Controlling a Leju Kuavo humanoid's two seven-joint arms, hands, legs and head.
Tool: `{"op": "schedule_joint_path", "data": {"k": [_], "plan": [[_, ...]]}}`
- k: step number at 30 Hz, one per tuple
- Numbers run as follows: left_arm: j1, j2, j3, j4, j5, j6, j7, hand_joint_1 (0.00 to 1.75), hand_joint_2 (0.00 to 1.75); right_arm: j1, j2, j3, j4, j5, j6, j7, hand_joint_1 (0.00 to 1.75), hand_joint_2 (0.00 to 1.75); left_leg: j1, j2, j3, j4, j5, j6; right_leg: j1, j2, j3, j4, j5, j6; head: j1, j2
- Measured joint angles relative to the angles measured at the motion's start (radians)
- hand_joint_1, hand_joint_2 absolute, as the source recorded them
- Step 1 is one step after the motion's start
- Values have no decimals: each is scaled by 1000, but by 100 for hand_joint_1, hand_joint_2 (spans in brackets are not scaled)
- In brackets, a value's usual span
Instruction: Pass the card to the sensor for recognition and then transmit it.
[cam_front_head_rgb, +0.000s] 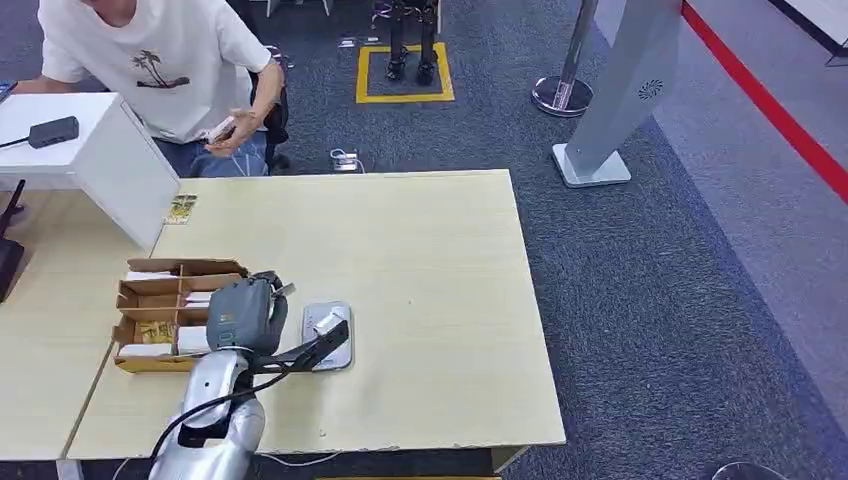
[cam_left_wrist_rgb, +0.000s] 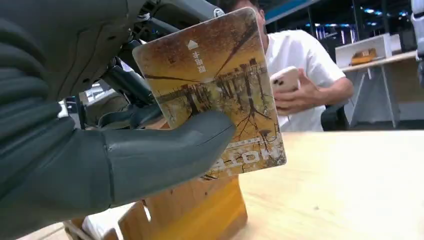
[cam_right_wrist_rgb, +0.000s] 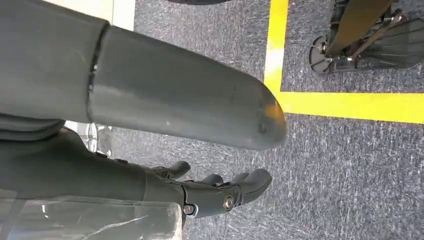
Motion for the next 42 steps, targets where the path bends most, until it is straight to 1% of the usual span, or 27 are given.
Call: {"op": "schedule_joint_path", "data": {"k": [1,4,8,12,18,22,26,31,36,39,42], "plan": [[0,3,0,-6,0,5,3,175,175,0,0,0,0,0,0,0,0,0,0,0,0,0,0,0,0,0,0,0,0,0,0,0],[-7,23,0,-29,0,22,52,175,175,0,0,0,0,1,1,0,0,0,0,0,0,0,0,0,0,0,-1,0,0,0,0,0],[-56,84,0,-95,0,-23,82,175,175,0,0,0,0,14,3,0,0,0,1,0,0,0,0,0,0,0,-1,0,0,0,0,0],[-107,142,3,-137,0,-37,105,175,175,0,0,0,-1,30,6,10,0,0,1,0,0,0,1,-1,0,0,-1,1,0,0,0,0],[-197,219,31,-152,0,-58,109,175,175,0,0,0,-2,46,14,16,0,0,0,0,0,0,1,-1,0,0,-1,1,0,0,0,0],[-247,265,71,-121,0,-64,103,175,175,-2,0,0,-2,58,16,21,0,0,0,0,0,0,1,-1,0,0,-1,1,0,0,0,0],[-276,275,94,-44,0,-45,95,175,175,-9,0,0,-2,74,19,24,0,0,0,0,0,0,1,-1,0,1,-1,1,0,0,0,0],[-318,272,95,74,0,-11,96,175,175,-19,0,0,-4,90,22,27,0,0,0,0,0,0,1,-1,0,1,-1,1,0,0,0,0],[-348,269,95,159,0,-1,98,175,175,-26,0,0,-7,100,23,31,0,0,0,0,0,0,1,-1,0,1,-2,1,0,0,0,0],[-375,264,95,213,0,26,97,175,175,-30,0,0,-8,109,27,33,0,0,0,0,0,0,1,-1,0,1,-2,1,0,0,0,0],[-405,249,95,266,0,50,93,175,175,-33,0,0,-8,112,33,34,0,0,0,0,0,0,1,-1,0,1,-2,1,0,0,0,0]]}}
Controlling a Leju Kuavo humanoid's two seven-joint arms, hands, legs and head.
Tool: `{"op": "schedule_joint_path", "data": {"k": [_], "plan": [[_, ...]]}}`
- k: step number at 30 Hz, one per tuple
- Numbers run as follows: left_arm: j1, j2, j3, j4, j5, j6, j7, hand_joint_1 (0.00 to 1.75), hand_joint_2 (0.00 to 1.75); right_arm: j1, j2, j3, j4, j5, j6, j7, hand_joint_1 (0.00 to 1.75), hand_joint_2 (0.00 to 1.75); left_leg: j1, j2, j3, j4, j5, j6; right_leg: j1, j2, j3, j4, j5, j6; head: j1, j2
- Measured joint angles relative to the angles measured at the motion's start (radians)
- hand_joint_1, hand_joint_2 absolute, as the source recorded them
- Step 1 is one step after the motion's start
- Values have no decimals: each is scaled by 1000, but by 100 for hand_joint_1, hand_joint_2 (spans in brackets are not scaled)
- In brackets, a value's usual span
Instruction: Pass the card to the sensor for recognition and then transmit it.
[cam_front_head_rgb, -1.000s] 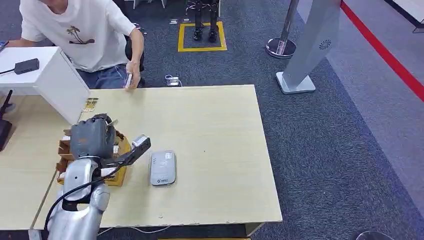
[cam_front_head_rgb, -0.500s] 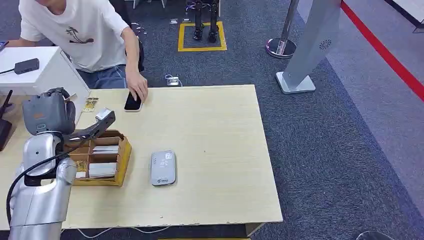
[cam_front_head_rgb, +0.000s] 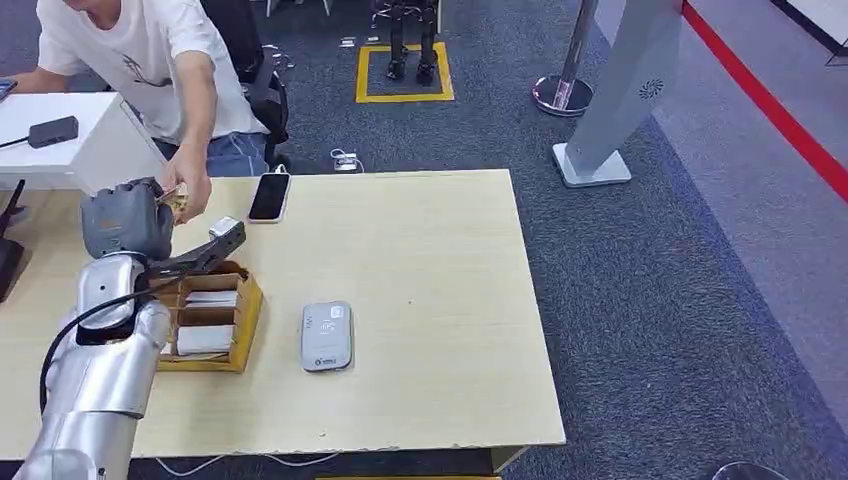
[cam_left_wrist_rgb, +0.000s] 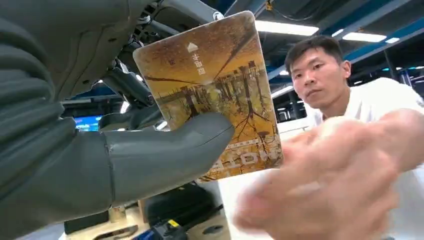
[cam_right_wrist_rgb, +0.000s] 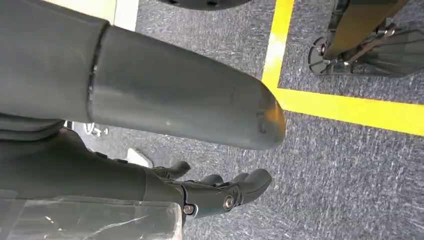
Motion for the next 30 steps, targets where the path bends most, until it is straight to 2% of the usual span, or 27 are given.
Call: {"op": "schedule_joint_path", "data": {"k": [12,22,23,24,25,30], "plan": [[-46,-46,0,73,0,2,-2,175,175,1,0,0,-2,-10,1,-1,0,0,0,0,0,0,0,0,0,1,-1,0,0,0,0,0],[-48,-56,0,77,0,1,-5,175,175,2,0,0,-2,-14,0,-2,0,0,0,1,0,0,0,0,0,1,-1,0,0,0,0,0],[-48,-56,0,77,0,0,-6,134,175,2,0,0,-2,-15,0,-2,0,0,0,1,0,0,0,0,0,1,-1,0,0,0,0,0],[-48,-56,0,77,0,0,-6,0,175,2,0,0,-2,-17,0,-3,0,0,0,1,0,0,0,0,0,1,-1,0,0,0,0,0],[-48,-56,0,77,0,0,-7,0,0,2,0,0,-2,-20,0,-4,0,0,0,1,0,0,0,0,0,1,-1,0,0,0,0,0],[-49,-64,3,77,0,-5,-25,0,0,2,0,0,-2,-32,2,-7,0,0,0,0,0,0,0,0,0,1,-1,0,0,0,0,0]]}}
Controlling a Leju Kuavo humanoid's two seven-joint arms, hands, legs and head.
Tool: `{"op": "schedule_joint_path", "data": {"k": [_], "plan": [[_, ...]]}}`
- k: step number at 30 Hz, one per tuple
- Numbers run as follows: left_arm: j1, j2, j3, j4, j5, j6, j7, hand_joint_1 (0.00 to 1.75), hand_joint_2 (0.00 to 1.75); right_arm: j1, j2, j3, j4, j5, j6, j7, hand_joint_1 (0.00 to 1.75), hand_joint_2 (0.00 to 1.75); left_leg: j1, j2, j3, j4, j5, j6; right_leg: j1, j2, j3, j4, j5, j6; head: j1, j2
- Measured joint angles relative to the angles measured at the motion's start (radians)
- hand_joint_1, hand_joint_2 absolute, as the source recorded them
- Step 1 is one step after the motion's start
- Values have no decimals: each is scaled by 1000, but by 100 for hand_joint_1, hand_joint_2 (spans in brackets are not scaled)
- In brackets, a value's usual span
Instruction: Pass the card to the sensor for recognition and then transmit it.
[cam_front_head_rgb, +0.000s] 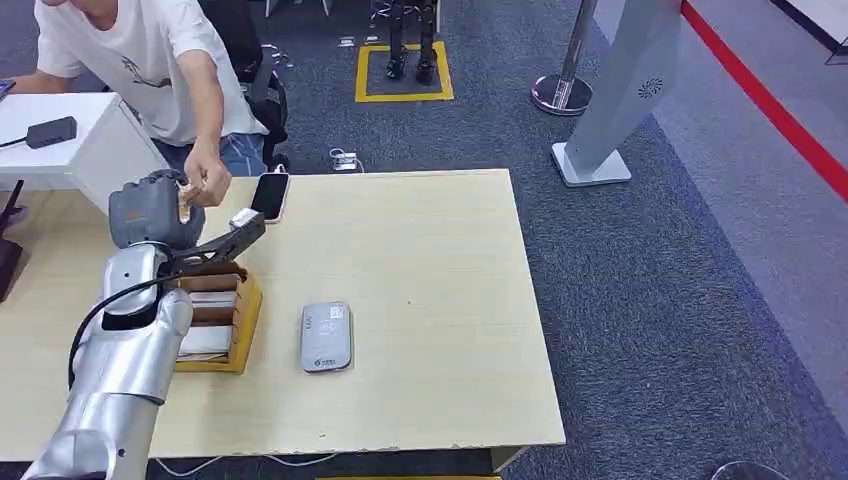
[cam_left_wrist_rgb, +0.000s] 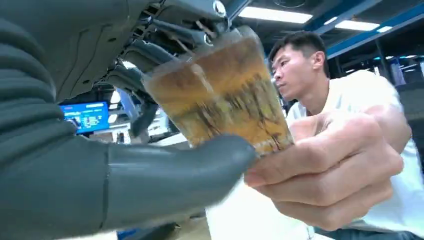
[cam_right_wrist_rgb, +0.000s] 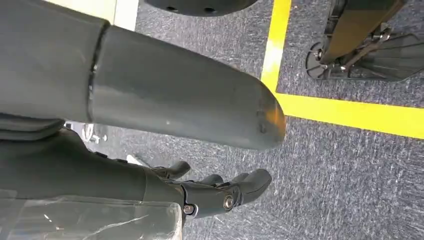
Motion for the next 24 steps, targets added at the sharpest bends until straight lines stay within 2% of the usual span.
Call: {"op": "schedule_joint_path", "data": {"k": [9,18,19,24], "plan": [[-5,-9,2,-24,0,-29,-15,0,0,6,0,0,0,-15,0,-3,0,0,0,0,0,0,0,0,0,0,0,0,0,0,0,0],[-7,-10,2,-42,0,-31,-15,0,0,6,0,0,0,-15,0,-5,0,0,0,0,0,0,0,0,0,0,0,0,0,0,0,0],[-7,-10,2,-42,0,-31,-16,0,175,6,0,0,0,-15,0,-5,0,0,0,0,0,0,0,0,0,0,0,0,0,0,0,0],[-6,-18,2,-60,0,-65,-46,0,175,7,0,0,0,-30,-2,-11,0,0,0,0,0,0,0,0,0,0,0,0,0,0,0,0]]}}
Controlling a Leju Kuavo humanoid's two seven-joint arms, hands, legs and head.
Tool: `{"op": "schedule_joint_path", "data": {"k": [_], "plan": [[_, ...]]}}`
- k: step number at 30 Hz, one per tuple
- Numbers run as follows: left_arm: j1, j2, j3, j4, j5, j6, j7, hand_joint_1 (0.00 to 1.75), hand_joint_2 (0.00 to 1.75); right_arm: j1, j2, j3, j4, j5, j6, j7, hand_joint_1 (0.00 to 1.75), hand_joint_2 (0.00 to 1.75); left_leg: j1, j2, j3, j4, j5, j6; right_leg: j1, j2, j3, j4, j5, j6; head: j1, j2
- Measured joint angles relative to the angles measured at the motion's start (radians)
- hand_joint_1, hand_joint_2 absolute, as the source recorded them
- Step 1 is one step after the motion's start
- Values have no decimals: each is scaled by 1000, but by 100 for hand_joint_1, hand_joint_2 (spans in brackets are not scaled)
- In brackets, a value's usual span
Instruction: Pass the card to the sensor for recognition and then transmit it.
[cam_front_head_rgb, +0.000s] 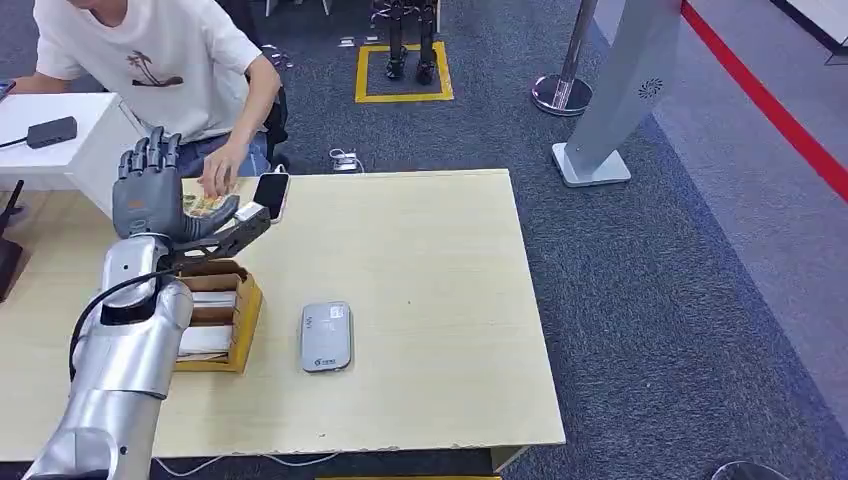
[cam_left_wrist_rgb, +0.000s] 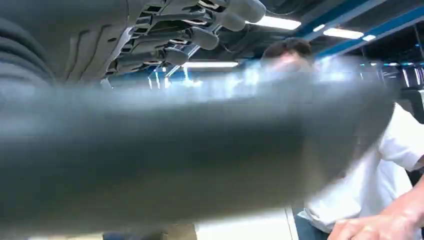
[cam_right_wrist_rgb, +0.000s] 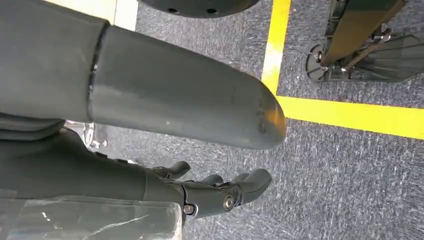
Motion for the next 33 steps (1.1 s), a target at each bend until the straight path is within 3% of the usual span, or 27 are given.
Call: {"op": "schedule_joint_path", "data": {"k": [3,7,11,16,25,33], "plan": [[8,-22,-4,-38,2,-49,-47,0,175,6,0,0,0,-22,-2,-7,0,0,0,-1,0,0,0,0,0,-1,0,0,0,0,0,0],[61,-75,-22,-110,95,-172,-179,0,175,15,0,-5,1,-67,-5,-18,0,0,-1,0,-1,0,-1,0,0,0,0,0,0,0,0,0],[129,-74,-107,-196,229,-224,-192,0,175,23,0,-13,2,-106,-12,-23,0,0,0,1,-1,0,-1,1,0,0,0,-1,0,0,0,0],[193,0,-209,-291,398,-257,-169,0,175,29,-1,-13,4,-149,-16,-30,0,0,0,1,0,-1,-1,1,0,1,0,0,0,0,0,0],[230,95,-283,-365,431,-265,-157,0,175,31,-2,-13,4,-168,-19,-37,0,0,0,1,-1,0,0,0,0,0,0,0,0,0,0,0],[301,193,-293,-436,433,-263,-115,0,175,32,-2,-13,5,-187,-31,-26,0,0,0,1,-1,-1,-1,0,0,1,-1,0,-1,0,0,0]]}}
